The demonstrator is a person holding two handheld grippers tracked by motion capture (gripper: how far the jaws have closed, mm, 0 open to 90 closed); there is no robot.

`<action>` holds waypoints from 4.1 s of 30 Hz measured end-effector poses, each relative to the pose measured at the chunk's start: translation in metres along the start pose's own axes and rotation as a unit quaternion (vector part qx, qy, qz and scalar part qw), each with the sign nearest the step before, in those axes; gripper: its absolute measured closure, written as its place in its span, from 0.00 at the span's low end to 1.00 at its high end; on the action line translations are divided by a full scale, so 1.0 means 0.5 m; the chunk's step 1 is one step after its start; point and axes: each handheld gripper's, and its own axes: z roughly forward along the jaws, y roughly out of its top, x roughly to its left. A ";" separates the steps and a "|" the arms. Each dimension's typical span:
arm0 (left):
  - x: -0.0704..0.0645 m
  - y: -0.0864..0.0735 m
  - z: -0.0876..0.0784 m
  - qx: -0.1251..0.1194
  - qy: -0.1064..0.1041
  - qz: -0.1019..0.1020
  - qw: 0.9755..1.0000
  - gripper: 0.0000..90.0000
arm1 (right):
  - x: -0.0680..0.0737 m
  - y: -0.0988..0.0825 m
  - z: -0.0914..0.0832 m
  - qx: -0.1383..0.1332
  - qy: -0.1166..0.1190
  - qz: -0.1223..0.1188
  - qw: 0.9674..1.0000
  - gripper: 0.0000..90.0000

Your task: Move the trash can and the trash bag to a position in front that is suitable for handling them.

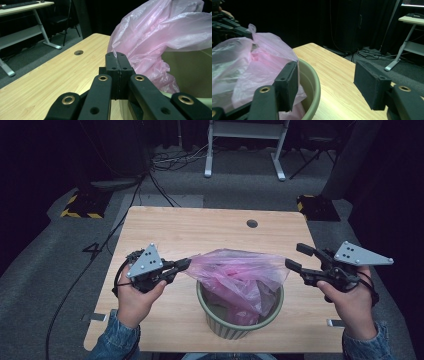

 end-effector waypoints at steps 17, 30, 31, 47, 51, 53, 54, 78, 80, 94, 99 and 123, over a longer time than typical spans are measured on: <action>-0.045 0.058 0.035 -0.023 -0.040 0.064 0.997 0.38 | 0.024 0.022 0.025 0.034 0.037 -0.058 0.997 0.96; -0.043 0.097 0.088 0.004 -0.058 0.079 0.995 0.31 | 0.066 0.051 0.114 0.051 0.078 -0.090 0.992 0.93; -0.041 0.097 0.096 0.007 -0.062 0.075 0.995 0.30 | 0.070 0.051 0.120 0.050 0.083 -0.092 0.991 0.93; -0.029 0.085 0.113 0.032 -0.061 0.065 0.995 0.99 | 0.113 0.064 0.168 0.008 0.106 -0.098 0.989 0.53; -0.020 0.079 0.104 0.018 -0.047 0.046 0.998 0.99 | 0.093 0.073 0.138 -0.003 0.098 -0.086 0.992 0.47; -0.020 0.078 0.102 0.015 -0.046 0.043 0.998 0.99 | 0.082 0.074 0.123 -0.001 0.092 -0.078 0.993 0.43; -0.020 0.077 0.102 0.013 -0.045 0.041 0.998 0.99 | 0.076 0.073 0.117 0.004 0.091 -0.074 0.993 0.42; 0.000 0.057 0.081 0.013 -0.001 0.035 0.999 0.99 | 0.076 -0.003 0.096 0.146 0.139 -0.073 0.977 1.00; 0.008 0.048 0.073 0.019 0.012 0.033 0.999 0.99 | 0.073 -0.008 0.077 0.156 0.128 -0.075 0.977 1.00; 0.029 0.018 0.059 0.028 0.032 0.002 0.999 0.99 | 0.070 -0.040 -0.037 0.155 0.117 -0.038 0.980 0.70; 0.019 0.029 0.069 0.019 0.021 0.008 1.000 0.98 | 0.076 -0.006 -0.033 0.118 0.106 -0.064 0.985 0.49; 0.003 0.061 0.085 0.011 0.008 0.025 1.000 0.96 | 0.068 0.127 0.096 0.042 0.023 -0.174 0.984 0.34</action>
